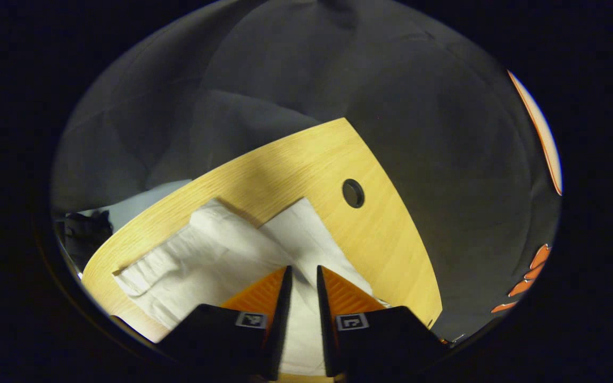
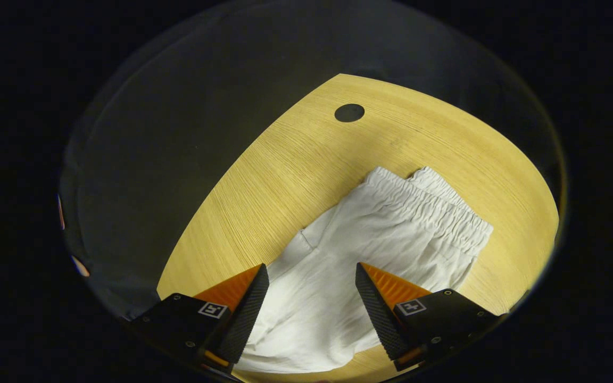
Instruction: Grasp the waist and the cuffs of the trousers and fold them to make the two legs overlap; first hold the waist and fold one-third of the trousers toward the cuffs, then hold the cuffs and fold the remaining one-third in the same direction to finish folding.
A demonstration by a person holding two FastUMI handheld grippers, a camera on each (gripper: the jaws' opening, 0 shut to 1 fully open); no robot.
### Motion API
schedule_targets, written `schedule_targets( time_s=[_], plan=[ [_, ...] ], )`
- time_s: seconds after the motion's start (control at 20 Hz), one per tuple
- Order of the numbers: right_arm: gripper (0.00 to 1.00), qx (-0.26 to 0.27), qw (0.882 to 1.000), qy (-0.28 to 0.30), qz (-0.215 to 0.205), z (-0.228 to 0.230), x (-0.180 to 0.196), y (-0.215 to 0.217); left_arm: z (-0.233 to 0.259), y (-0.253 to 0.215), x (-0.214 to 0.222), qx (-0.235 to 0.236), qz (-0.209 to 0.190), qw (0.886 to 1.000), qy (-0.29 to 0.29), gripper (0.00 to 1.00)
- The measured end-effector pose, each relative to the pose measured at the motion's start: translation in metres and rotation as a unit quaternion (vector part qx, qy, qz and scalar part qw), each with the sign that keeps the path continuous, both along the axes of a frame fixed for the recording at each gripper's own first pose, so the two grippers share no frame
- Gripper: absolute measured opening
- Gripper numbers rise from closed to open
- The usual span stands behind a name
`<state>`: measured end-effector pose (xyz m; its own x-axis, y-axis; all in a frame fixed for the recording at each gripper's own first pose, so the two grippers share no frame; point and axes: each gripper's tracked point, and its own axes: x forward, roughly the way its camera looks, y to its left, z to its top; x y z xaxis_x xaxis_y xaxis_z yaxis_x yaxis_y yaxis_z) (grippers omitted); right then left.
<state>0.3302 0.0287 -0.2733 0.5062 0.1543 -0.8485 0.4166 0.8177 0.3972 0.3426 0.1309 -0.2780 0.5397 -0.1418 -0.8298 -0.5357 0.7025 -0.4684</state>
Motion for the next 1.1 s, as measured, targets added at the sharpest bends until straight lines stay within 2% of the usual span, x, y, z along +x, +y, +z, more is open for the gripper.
schedule_targets(
  time_s=[0.05,0.1,0.15,0.3,0.6,0.85,0.95,1.0,1.1],
  plan=[
    [0.99,0.004,1.0,-0.004,0.002,0.002,-0.004,0.003,-0.001,0.0,0.0,0.004,-0.006,1.0,0.0,0.46],
    [0.99,0.01,1.0,-0.006,0.003,0.004,-0.008,0.006,0.002,0.0,-0.002,0.005,-0.014,1.0,-0.004,0.39],
    [0.99,0.013,1.0,-0.009,0.004,0.009,-0.013,0.008,0.0,-0.001,-0.003,0.006,-0.02,1.0,-0.001,0.45],
    [0.99,0.013,1.0,-0.015,0.007,0.016,-0.029,0.01,0.014,0.002,-0.014,0.018,-0.032,0.999,-0.004,1.0],
    [0.99,-0.011,0.999,-0.041,0.001,0.038,-0.075,-0.011,0.059,-0.004,-0.026,0.057,-0.1,0.991,-0.065,0.99],
    [0.99,-0.044,0.998,-0.054,-0.003,0.042,-0.122,-0.036,0.097,-0.031,-0.054,0.101,-0.201,0.968,-0.108,0.99],
    [0.99,-0.037,0.998,-0.057,-0.008,0.043,-0.137,-0.041,0.112,-0.036,-0.064,0.133,-0.218,0.959,-0.123,0.99],
    [0.99,-0.031,0.998,-0.06,-0.013,0.042,-0.143,-0.045,0.119,-0.043,-0.069,0.14,-0.226,0.955,-0.132,0.95],
    [0.99,-0.017,0.998,-0.062,-0.026,0.039,-0.154,-0.054,0.131,-0.057,-0.08,0.141,-0.238,0.95,-0.146,0.99]
  ],
)
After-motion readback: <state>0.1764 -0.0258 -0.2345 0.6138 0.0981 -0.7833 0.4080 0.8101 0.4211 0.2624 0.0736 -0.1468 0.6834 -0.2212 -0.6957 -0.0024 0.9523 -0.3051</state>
